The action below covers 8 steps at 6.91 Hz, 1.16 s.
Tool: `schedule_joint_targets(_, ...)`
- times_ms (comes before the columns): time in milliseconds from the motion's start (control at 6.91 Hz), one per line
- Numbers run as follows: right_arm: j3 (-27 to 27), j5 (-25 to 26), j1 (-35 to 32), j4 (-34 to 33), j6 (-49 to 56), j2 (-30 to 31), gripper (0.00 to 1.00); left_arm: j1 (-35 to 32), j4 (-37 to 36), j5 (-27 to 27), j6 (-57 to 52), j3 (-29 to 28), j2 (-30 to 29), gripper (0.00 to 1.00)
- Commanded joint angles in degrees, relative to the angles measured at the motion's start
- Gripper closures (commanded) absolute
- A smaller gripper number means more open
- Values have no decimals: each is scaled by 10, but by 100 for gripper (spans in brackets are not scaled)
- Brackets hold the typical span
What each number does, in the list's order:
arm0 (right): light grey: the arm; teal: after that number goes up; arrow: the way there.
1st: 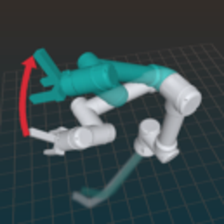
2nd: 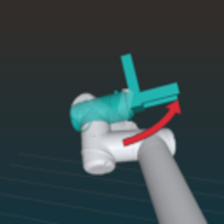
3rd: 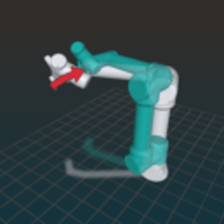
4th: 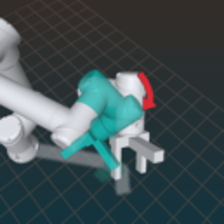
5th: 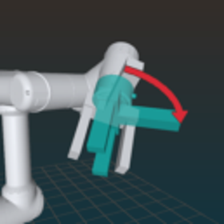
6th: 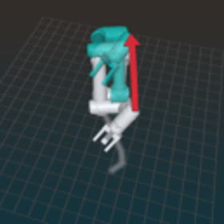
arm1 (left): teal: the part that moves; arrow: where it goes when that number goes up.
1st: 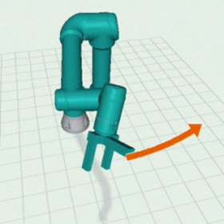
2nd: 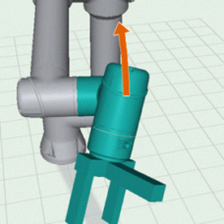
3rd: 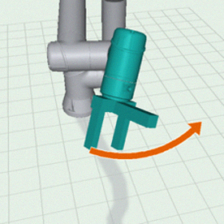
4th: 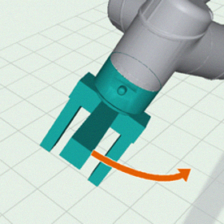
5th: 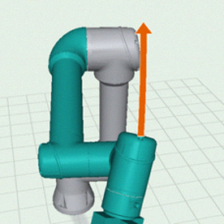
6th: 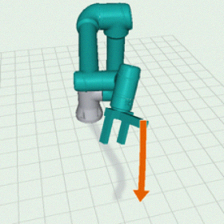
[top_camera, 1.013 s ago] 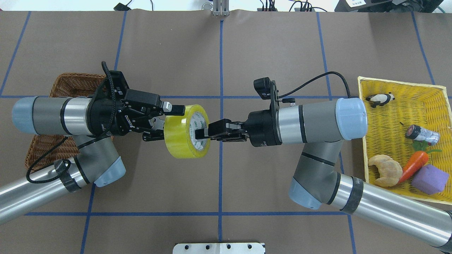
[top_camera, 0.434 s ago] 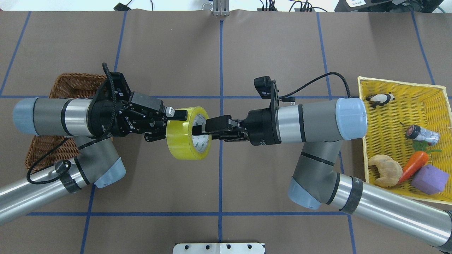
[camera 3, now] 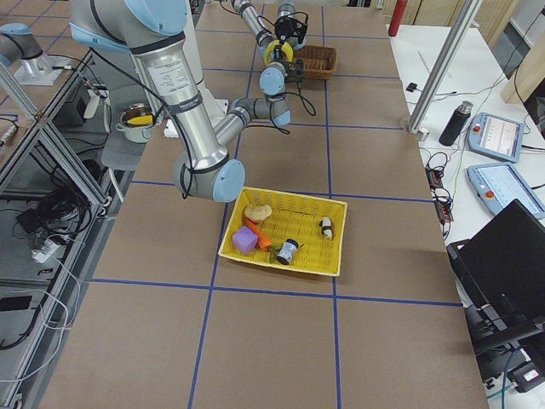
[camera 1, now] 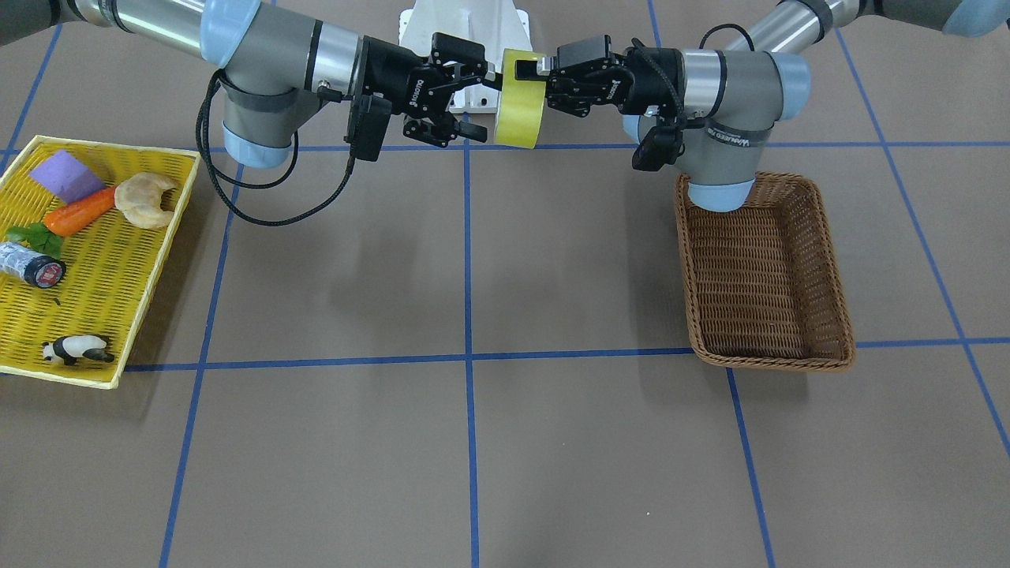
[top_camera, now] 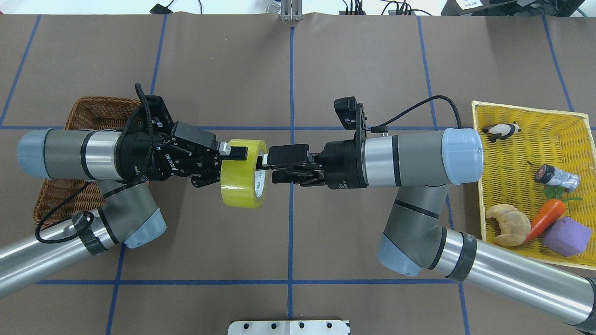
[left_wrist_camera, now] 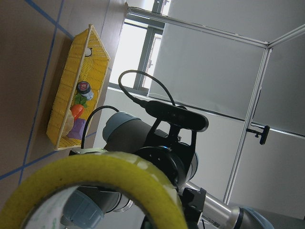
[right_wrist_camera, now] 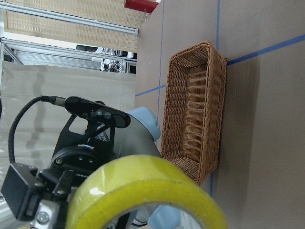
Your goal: Move tape to another basket
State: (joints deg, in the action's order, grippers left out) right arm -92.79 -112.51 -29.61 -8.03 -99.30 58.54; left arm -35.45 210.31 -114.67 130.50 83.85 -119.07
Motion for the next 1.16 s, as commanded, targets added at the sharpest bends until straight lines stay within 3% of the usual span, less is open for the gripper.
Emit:
schedule_joint_targets(0,0,0,-1,-1,0,6,0,1,0,0,0,1,1,100)
schedule_joint_targets(434,0,-23,-12,1,4,34,0,0,-1,1,2,2,2,100)
schedule_joint_targets(724,0,-81,-48,1,4,46,0,1,-1,1,2,2,2,100)
schedule_joint_targets(1013,5,-153,-137,-12,6,50,0,-11,-12,8,-8,2,3,100)
